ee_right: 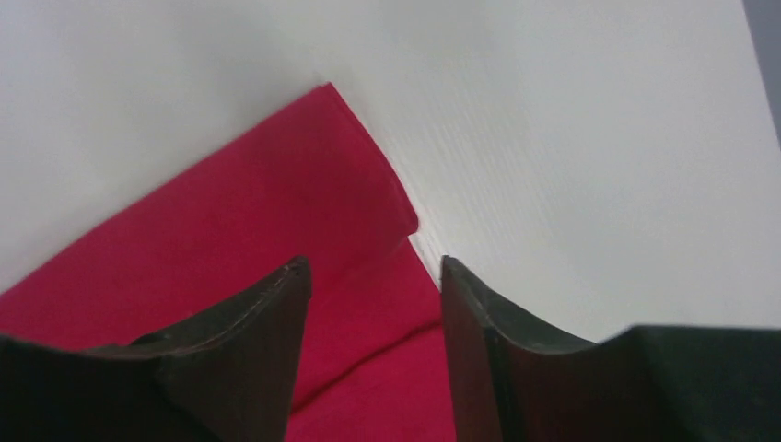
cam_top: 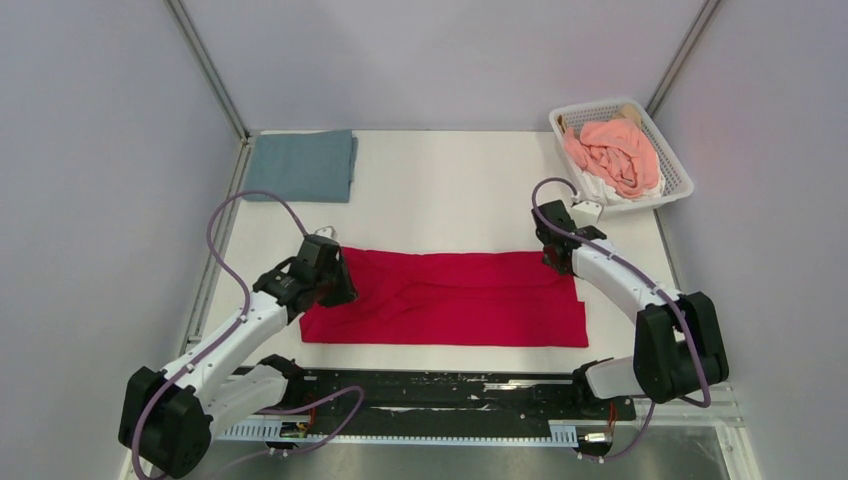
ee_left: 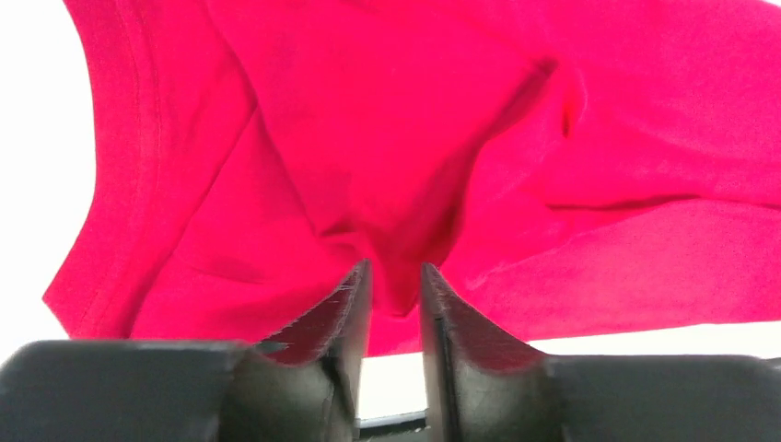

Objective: Fold and stack the t-shirts
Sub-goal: Fold the other side of the tshirt into a rectangle, then rotate the tshirt 90 degrees

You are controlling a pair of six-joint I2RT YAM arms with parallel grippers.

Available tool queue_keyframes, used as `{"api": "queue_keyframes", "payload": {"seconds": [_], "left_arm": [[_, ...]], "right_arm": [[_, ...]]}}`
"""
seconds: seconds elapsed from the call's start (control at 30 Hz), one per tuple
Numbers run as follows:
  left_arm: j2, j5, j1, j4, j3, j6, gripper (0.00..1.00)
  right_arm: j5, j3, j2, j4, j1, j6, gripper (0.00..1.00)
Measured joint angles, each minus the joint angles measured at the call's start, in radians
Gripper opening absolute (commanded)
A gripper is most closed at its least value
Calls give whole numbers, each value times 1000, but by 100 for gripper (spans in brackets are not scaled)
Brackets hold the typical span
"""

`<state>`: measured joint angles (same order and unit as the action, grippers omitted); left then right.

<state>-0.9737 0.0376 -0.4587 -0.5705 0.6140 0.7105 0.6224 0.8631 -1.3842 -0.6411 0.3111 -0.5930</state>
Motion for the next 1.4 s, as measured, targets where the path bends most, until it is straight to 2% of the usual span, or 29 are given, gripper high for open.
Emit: {"api": "queue_keyframes", "payload": {"seconds": [0.03, 0.07, 0.1, 0.13, 0.17, 0.3, 0.43, 0.57, 0.7, 0.83, 1.0, 1.13, 1.23, 1.4], "left_arm": [[0, -1, 0, -14, -3, 11, 55], [2, -3, 0, -32, -6, 21, 74], [4, -8, 0, -50, -7, 28, 87], [10, -12, 0, -65, -9, 28, 97], [22, -19, -2, -78, -12, 36, 98], [120, -43, -5, -112, -16, 44, 100], [135, -72, -5, -60, -6, 38, 100], [-26, -111, -5, 61, 53, 36, 100], [-274, -138, 3, 169, 126, 50, 100], [-503, -194, 57, 265, 151, 79, 100], [-673, -299, 129, 332, 283, 120, 100], [-827, -364, 143, 346, 452, 118, 100], [-982, -419, 156, 295, 660, 89, 100], [-1360, -490, 179, 74, 1284, -24, 100]], "right_arm": [[7, -3, 0, -26, 0, -12, 71], [16, -6, 0, -55, 0, -27, 80], [24, -8, 0, -81, 0, -44, 83], [34, -8, 2, -107, 0, -61, 92], [43, -8, 8, -134, 0, -73, 96], [45, -8, 108, -187, 0, -98, 100], [-75, -16, 232, -95, 0, -18, 100], [-393, -63, 243, 117, 0, 95, 100], [-626, -72, 96, 260, 1, 135, 100], [-710, -72, -54, 328, 1, 145, 100], [-730, -73, -121, 348, -4, 150, 100], [-757, -91, -120, 372, -53, 146, 100], [-792, -109, -103, 385, -109, 139, 100], [-913, -150, -75, 396, -138, 139, 100]]}}
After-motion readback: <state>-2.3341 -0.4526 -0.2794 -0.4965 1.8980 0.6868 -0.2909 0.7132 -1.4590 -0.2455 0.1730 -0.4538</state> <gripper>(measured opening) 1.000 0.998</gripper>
